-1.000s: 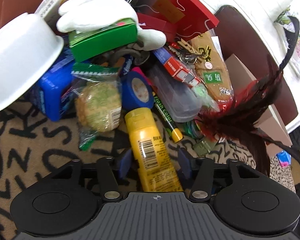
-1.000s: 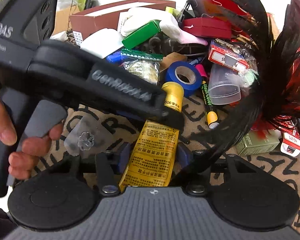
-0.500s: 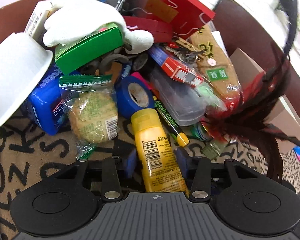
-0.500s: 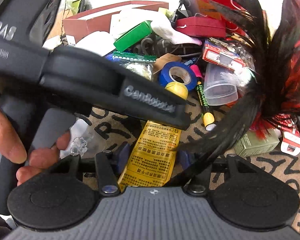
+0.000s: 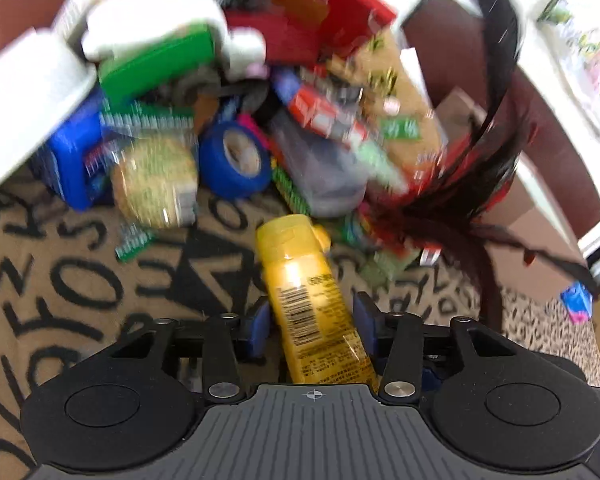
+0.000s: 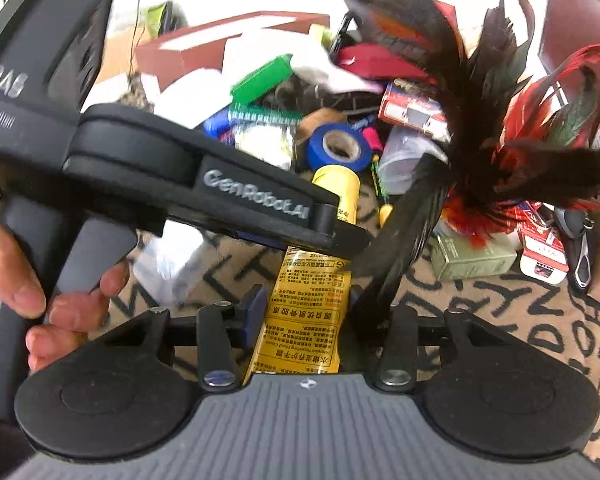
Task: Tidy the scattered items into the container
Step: 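Lift the yellow tube with the left tool and carry it over the tan box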
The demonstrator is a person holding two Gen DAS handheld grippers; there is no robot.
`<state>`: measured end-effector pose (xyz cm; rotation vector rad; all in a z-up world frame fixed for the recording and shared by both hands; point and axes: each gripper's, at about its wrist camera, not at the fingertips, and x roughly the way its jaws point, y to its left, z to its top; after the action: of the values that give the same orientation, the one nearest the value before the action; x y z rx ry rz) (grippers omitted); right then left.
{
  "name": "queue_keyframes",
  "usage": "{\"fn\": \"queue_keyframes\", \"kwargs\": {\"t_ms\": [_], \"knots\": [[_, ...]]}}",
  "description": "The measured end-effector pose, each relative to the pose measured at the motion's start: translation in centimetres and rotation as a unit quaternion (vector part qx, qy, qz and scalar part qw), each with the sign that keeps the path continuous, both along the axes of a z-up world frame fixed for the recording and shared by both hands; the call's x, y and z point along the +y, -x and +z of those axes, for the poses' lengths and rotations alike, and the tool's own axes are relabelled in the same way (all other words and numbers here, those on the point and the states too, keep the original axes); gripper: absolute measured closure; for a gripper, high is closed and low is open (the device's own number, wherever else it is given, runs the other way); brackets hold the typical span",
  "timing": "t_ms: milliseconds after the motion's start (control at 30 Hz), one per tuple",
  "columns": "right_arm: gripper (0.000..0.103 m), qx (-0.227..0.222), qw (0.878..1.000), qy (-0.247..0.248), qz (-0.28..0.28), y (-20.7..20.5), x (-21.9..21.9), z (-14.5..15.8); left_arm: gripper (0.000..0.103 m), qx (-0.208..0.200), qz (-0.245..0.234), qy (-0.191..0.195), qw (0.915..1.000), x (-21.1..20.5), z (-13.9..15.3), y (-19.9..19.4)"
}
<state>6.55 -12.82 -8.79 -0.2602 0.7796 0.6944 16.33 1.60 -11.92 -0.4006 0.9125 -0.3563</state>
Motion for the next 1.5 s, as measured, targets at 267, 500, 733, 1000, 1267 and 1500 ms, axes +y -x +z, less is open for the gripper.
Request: {"fn": "queue_keyframes", "kwargs": {"t_ms": [267, 500, 733, 1000, 1267, 1500], "knots": [[0.049, -0.005, 1.0, 0.0, -0.015, -0.4, 0.3, -1.3, 0.057, -0.019, -0.001, -0.027, 0.9994, -0.6, 0.0, 0.6], [0.052, -0.008, 1.0, -0.023, -0.016, 1.5, -1.5, 0.5, 0.057, -0.03, 0.01, -0.008, 0.9995, -1.0, 1.7, 2.9], [0.053, -0.082, 0.996, -0.038, -0.017, 3.2, -4.6, 6.3, 0.057, -0.112, 0.016, 0.023, 0.9933, -3.3, 7.5, 5.0], [0.053, -0.157, 0.986, -0.044, -0.04, 0.1, -7.2, 12.6, 0.058, -0.182, 0.007, 0.056, 0.9817, -8.2, 14.0, 2.7], [0.053, -0.196, 0.975, -0.044, -0.096, -4.3, -11.8, 16.3, 0.06, -0.196, -0.024, 0.085, 0.9767, -15.0, 18.3, -2.4], [0.053, -0.179, 0.972, -0.069, -0.139, -8.5, -17.0, 16.5, 0.059, -0.191, -0.043, 0.073, 0.978, -20.8, 18.3, -7.7]]}}
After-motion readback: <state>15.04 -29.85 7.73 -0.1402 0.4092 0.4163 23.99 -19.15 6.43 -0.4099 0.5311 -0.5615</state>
